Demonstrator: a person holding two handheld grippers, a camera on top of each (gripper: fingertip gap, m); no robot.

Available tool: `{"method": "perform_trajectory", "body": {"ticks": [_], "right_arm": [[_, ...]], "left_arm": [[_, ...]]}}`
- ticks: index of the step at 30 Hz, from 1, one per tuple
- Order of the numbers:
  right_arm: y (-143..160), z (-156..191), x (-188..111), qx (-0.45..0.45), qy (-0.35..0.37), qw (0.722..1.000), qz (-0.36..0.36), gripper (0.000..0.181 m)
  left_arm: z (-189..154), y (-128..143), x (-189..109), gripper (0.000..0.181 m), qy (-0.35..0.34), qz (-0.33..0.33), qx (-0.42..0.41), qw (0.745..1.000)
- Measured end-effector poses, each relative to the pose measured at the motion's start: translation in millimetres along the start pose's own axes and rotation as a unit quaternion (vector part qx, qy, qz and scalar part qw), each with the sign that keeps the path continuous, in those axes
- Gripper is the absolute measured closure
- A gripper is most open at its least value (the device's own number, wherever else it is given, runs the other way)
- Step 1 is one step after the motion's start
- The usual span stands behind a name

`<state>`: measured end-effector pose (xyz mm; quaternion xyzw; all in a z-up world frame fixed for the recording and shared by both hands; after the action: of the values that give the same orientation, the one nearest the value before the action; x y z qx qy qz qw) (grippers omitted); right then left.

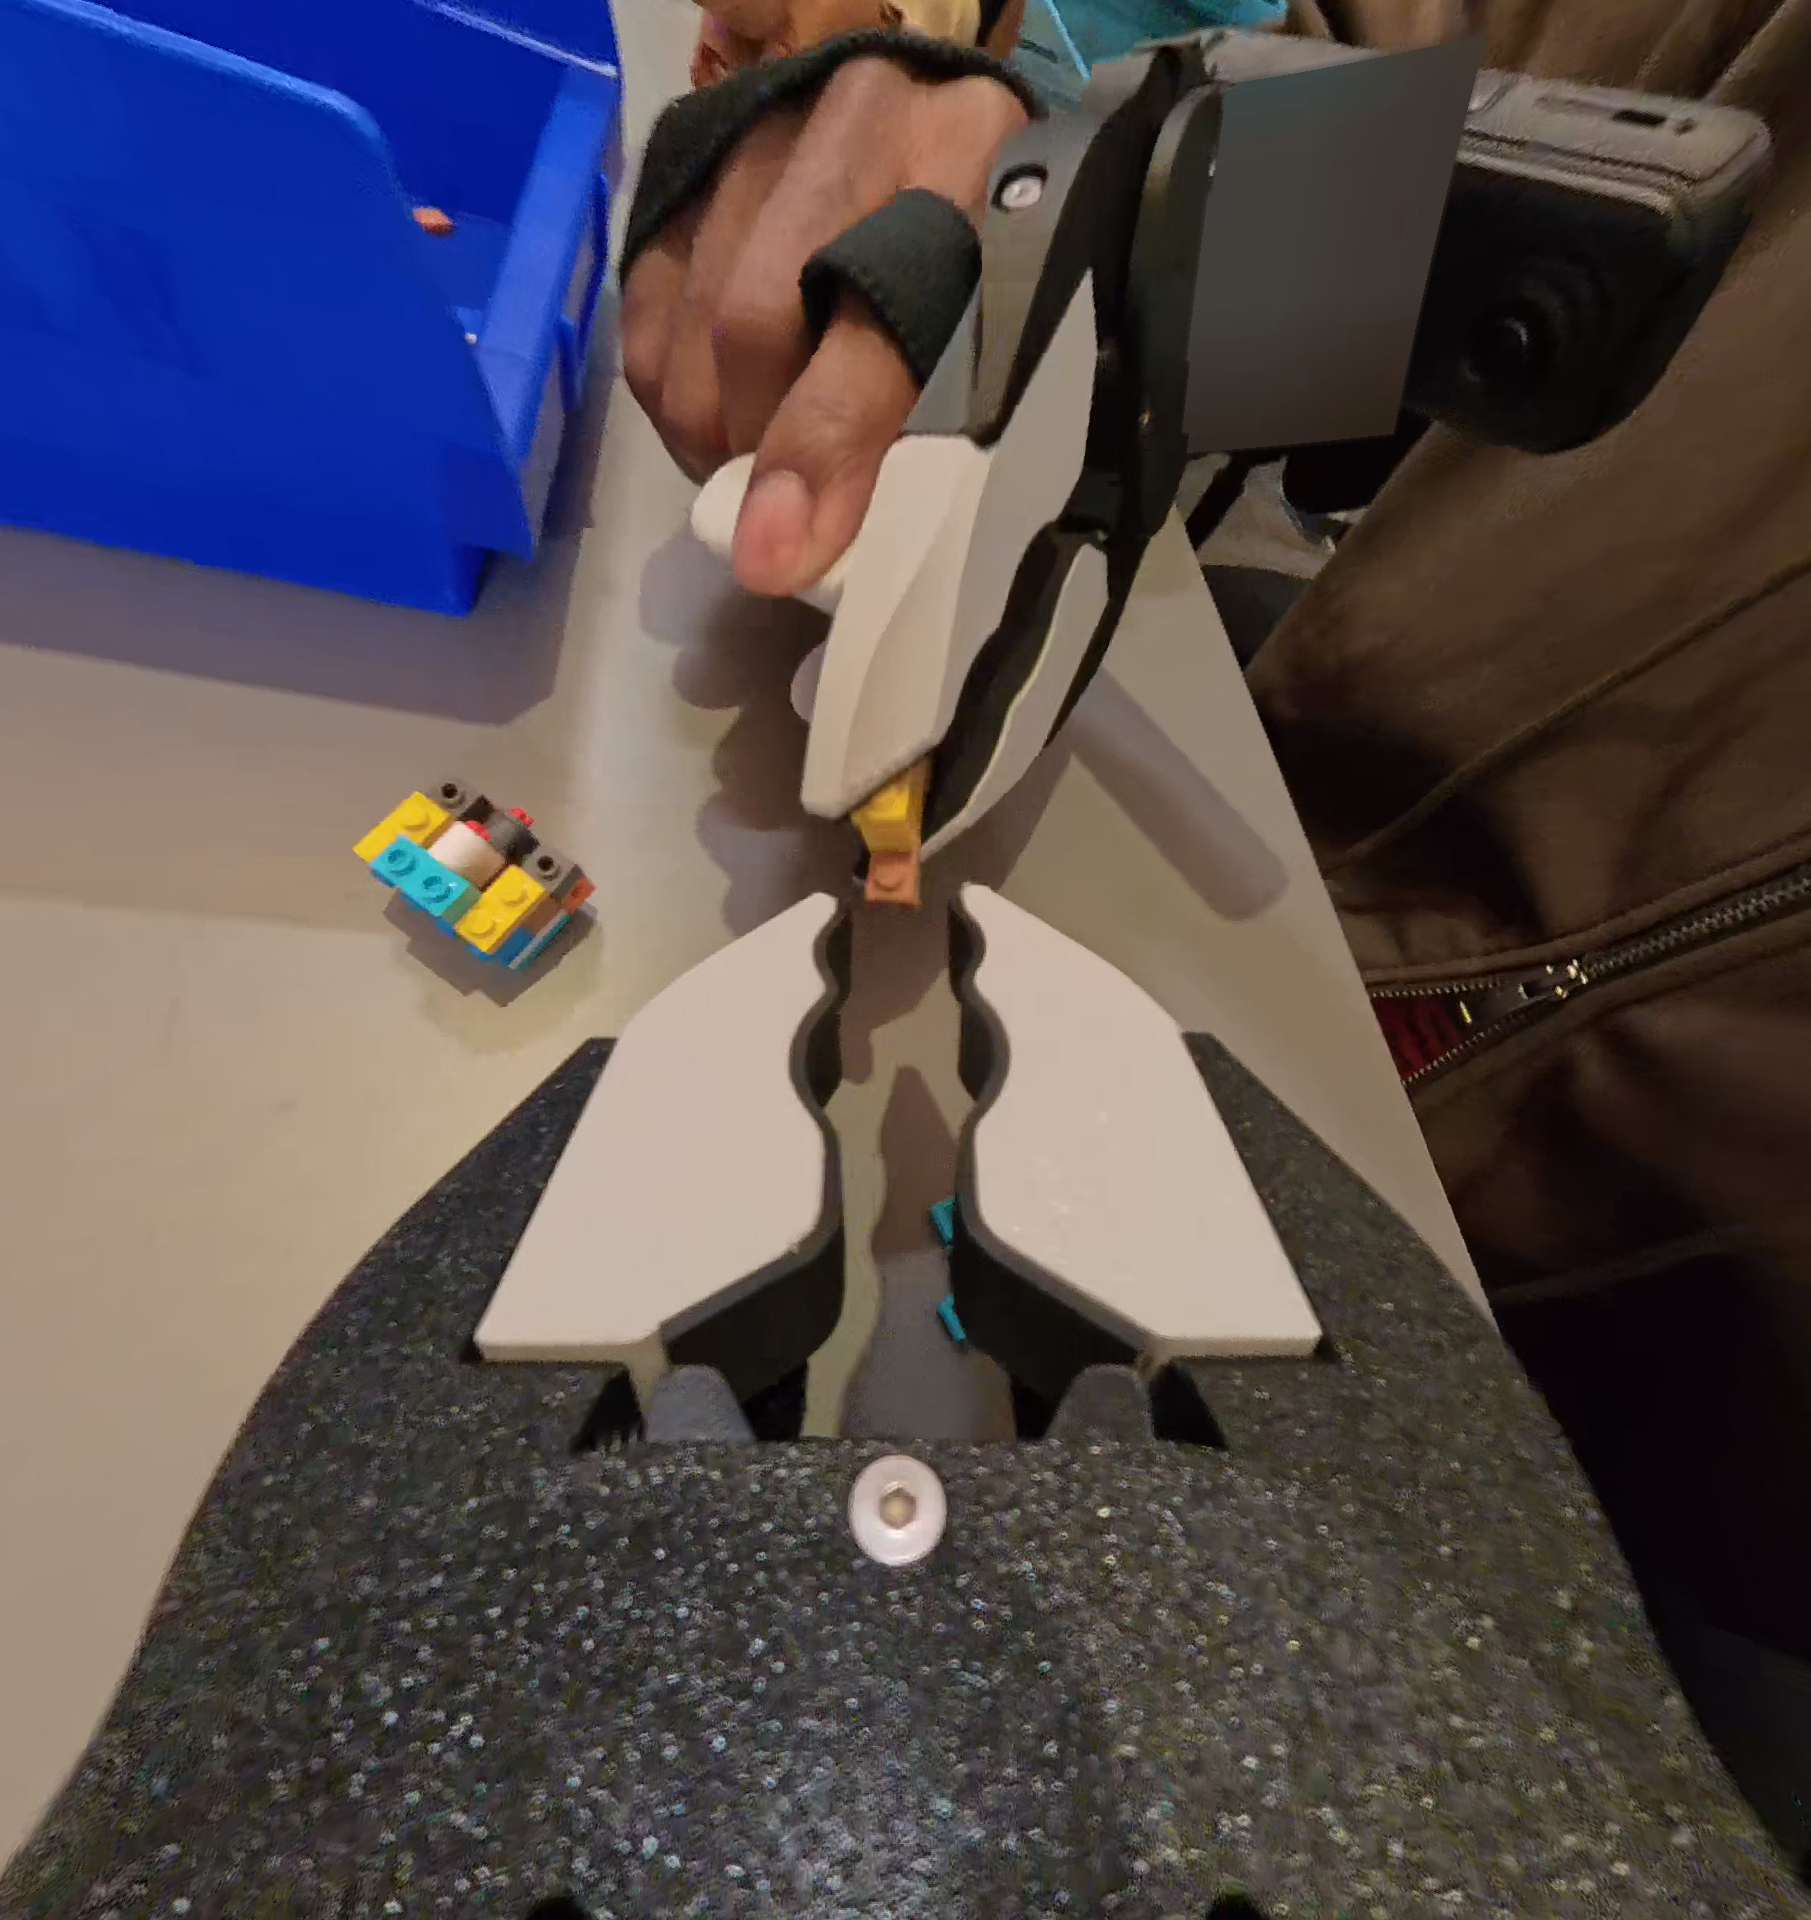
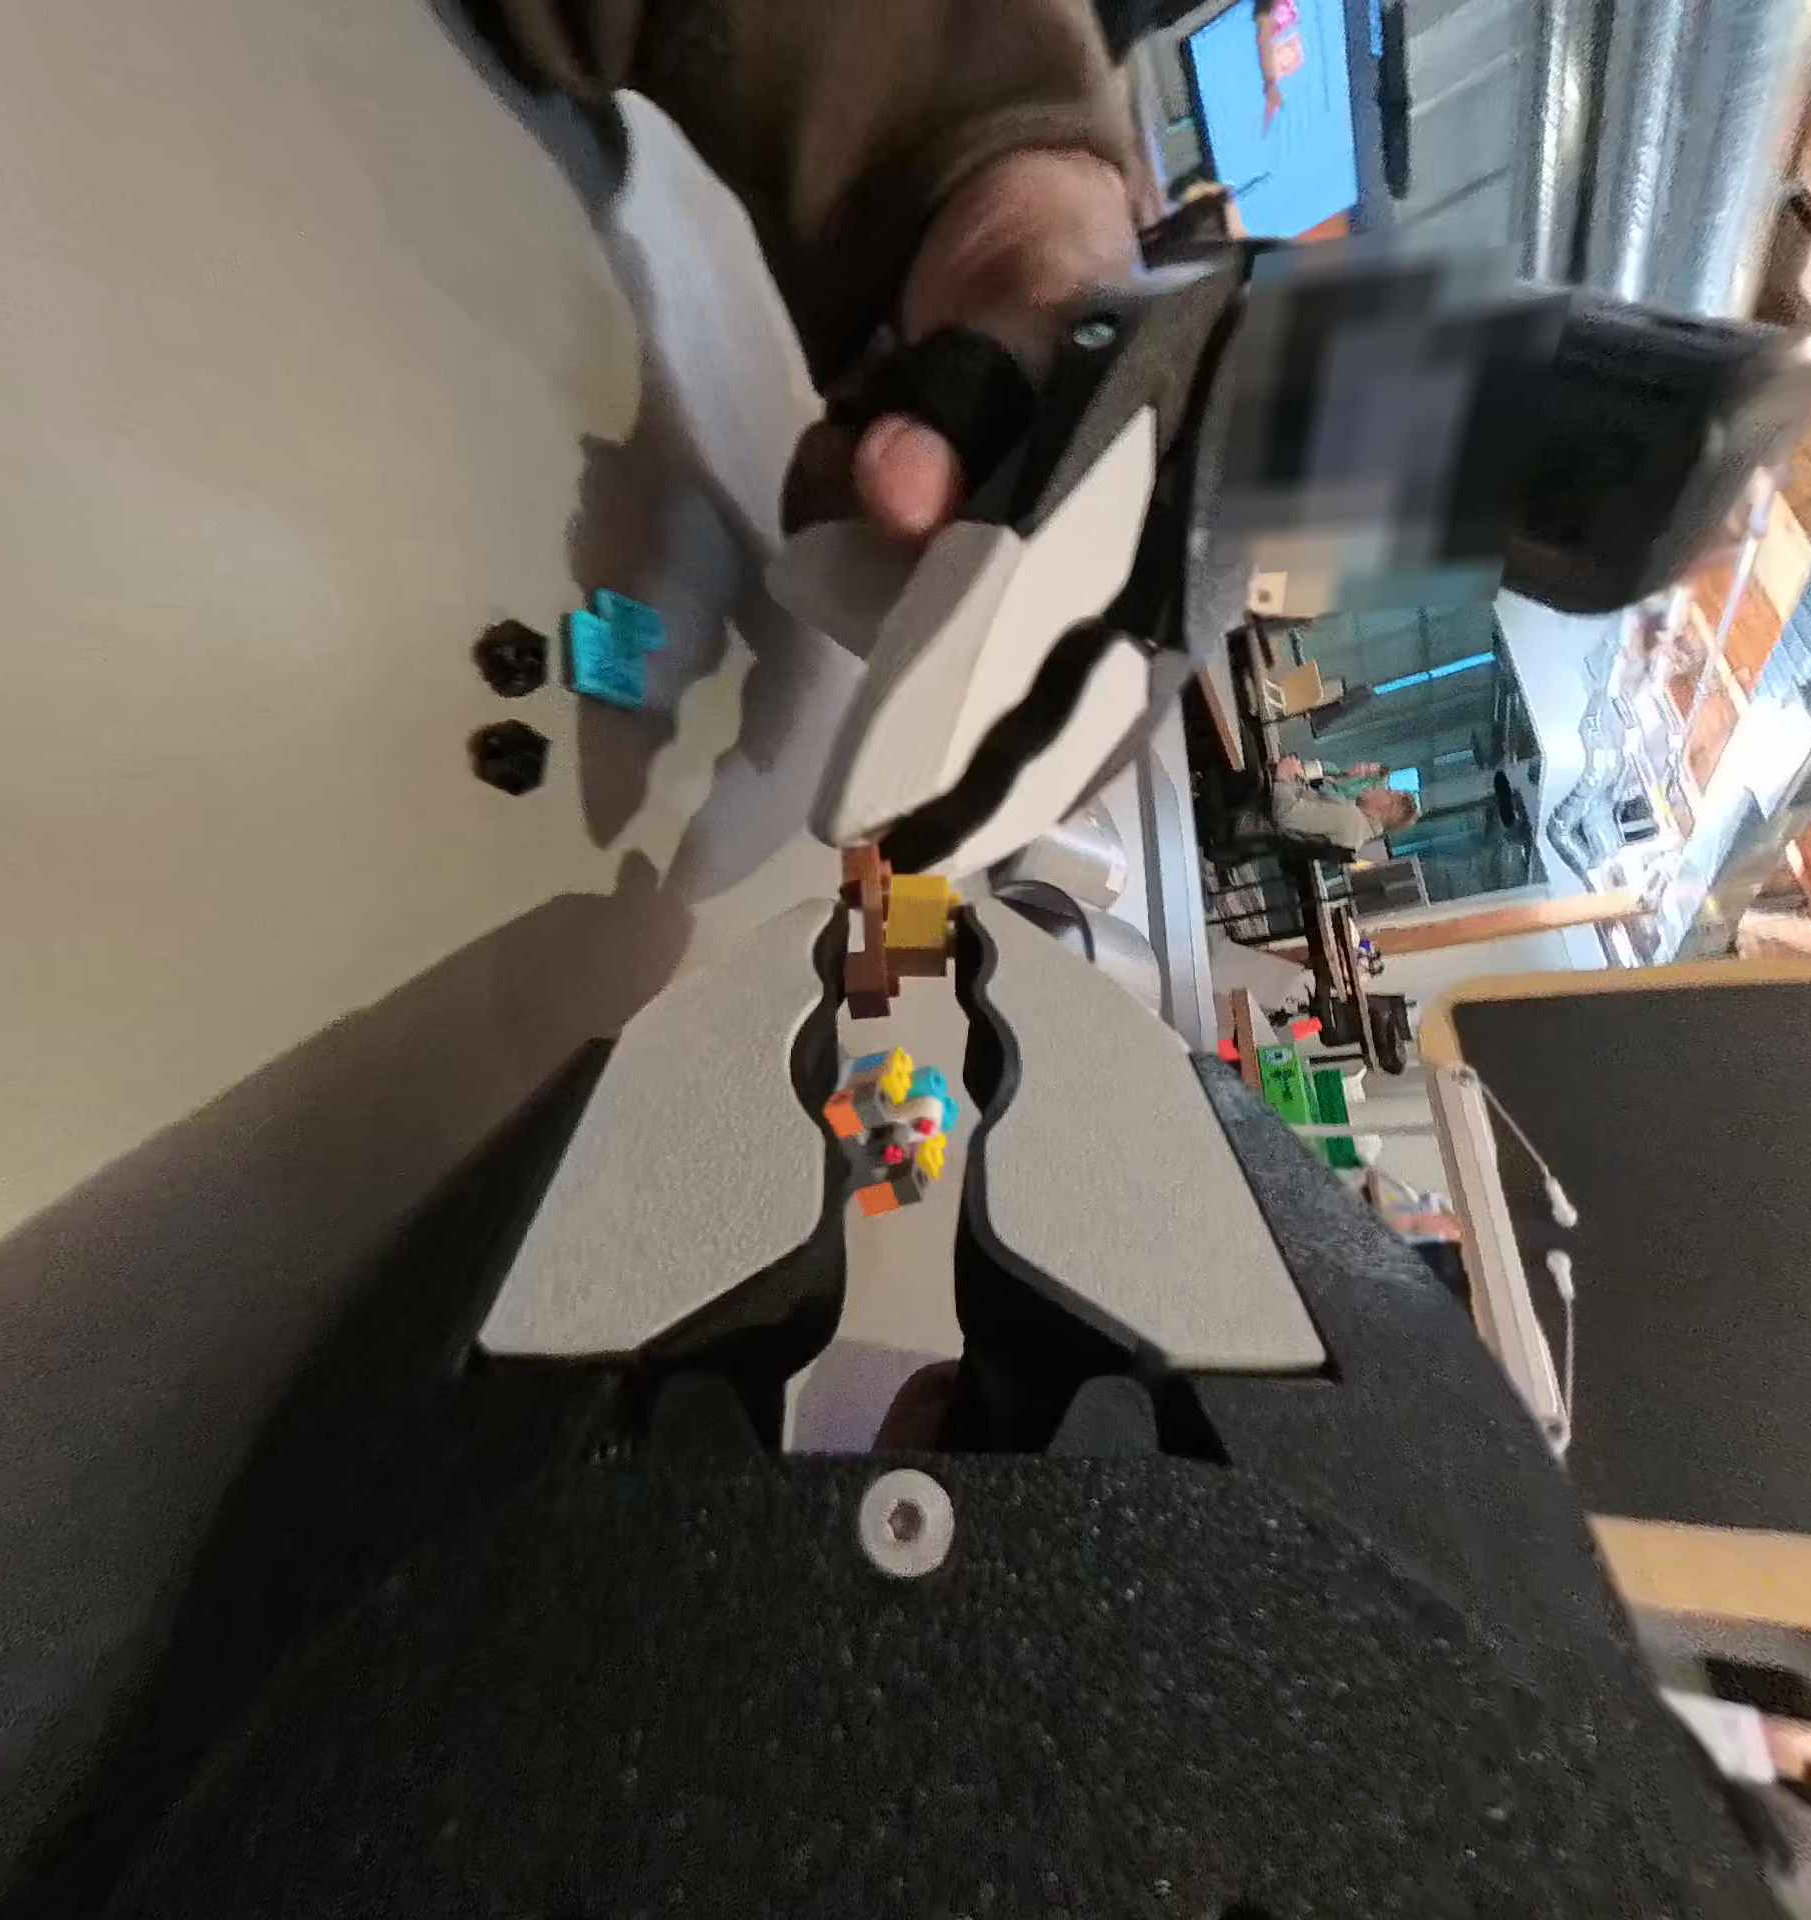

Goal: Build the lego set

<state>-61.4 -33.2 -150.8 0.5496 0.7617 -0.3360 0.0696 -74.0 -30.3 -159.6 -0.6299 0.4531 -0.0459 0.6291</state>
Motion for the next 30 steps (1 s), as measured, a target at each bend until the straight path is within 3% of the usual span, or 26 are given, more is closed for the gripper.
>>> {"method": "perform_trajectory", "body": {"ticks": [6,13,30], "right_arm": [[7.1,-25.3,-11.0,0.07,0.065,0.995,-0.007,0.162],[7.4,-30.4,-15.6,0.097,0.084,0.992,-0.015,0.162],[7.5,-23.8,-14.7,0.135,0.04,0.989,-0.038,0.162]], "left_arm": [[7.4,-14.5,-0.9,0.154,-0.011,-0.048,-0.048,0.998],[11.0,-33.1,-5.2,0.171,-0.005,-0.118,-0.083,0.99],[8.1,-29.4,-1.8,0.173,0.001,-0.107,-0.069,0.992]]}}
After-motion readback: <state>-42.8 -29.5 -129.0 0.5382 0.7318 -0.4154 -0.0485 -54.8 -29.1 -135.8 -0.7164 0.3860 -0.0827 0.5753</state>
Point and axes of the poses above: each gripper's, where its closed fingertips meet, x out along the fingers, y out of its underside, z = x × y across the jaws, the point moved 1 cm from there along -x, back along the fingers, and after that the axes turned 12 degrees about -y, right-handed, at the moved point
